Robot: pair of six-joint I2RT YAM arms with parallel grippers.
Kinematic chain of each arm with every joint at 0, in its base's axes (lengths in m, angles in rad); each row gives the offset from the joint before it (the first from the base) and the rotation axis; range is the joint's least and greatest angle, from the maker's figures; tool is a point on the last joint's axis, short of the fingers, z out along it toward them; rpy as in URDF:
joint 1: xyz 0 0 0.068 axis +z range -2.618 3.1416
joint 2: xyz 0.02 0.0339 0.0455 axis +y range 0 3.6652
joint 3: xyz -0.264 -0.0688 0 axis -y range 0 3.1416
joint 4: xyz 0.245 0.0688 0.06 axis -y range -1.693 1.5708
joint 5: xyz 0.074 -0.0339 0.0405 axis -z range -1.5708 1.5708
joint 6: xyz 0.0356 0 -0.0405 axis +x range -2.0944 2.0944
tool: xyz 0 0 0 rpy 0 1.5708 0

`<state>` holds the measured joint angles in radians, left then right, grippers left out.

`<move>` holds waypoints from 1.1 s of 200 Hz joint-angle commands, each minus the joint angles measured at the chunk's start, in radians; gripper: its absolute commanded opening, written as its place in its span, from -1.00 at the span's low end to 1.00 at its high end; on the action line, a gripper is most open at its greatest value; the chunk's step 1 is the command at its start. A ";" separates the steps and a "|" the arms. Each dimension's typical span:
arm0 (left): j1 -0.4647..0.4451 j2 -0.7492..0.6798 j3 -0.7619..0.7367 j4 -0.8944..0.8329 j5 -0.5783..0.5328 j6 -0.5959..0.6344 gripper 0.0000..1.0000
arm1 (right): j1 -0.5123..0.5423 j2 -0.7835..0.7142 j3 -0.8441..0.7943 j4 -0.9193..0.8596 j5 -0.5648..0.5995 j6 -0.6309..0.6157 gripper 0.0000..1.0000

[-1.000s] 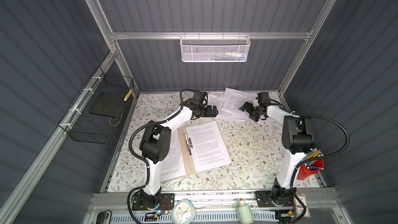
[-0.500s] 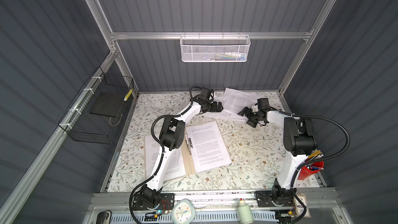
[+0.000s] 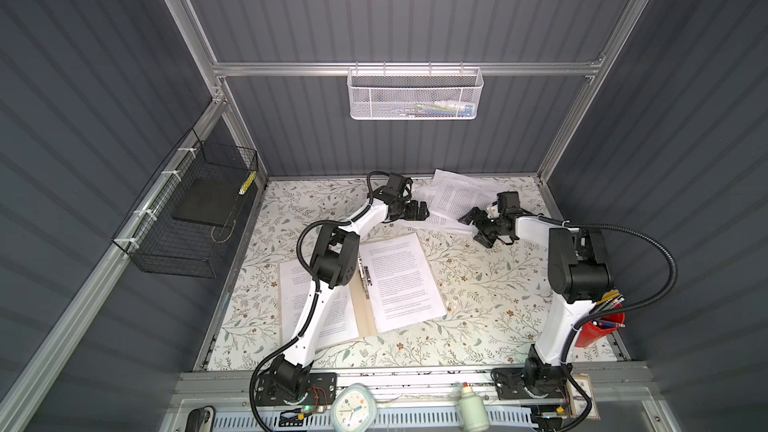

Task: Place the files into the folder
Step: 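Release the sheet and move both grippers to the remaining loose text sheets, then pinch the edge of a loose text sheet with the right gripper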

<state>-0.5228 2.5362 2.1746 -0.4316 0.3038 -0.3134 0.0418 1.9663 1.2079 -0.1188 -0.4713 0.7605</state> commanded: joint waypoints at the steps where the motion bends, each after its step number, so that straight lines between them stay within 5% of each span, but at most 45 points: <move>1: 0.001 0.019 -0.059 -0.044 0.019 0.018 0.99 | 0.003 0.023 -0.018 -0.004 -0.001 0.041 0.85; 130: -0.072 -0.042 -0.182 -0.005 0.037 -0.068 0.99 | 0.071 0.047 -0.065 0.211 0.009 0.265 0.78; 220: -0.074 -0.056 -0.210 0.010 0.055 -0.091 0.99 | 0.144 0.063 -0.119 0.447 0.198 0.443 0.52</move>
<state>-0.5903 2.4603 2.0087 -0.3038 0.3397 -0.3737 0.1673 2.0006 1.0935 0.2890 -0.3664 1.1450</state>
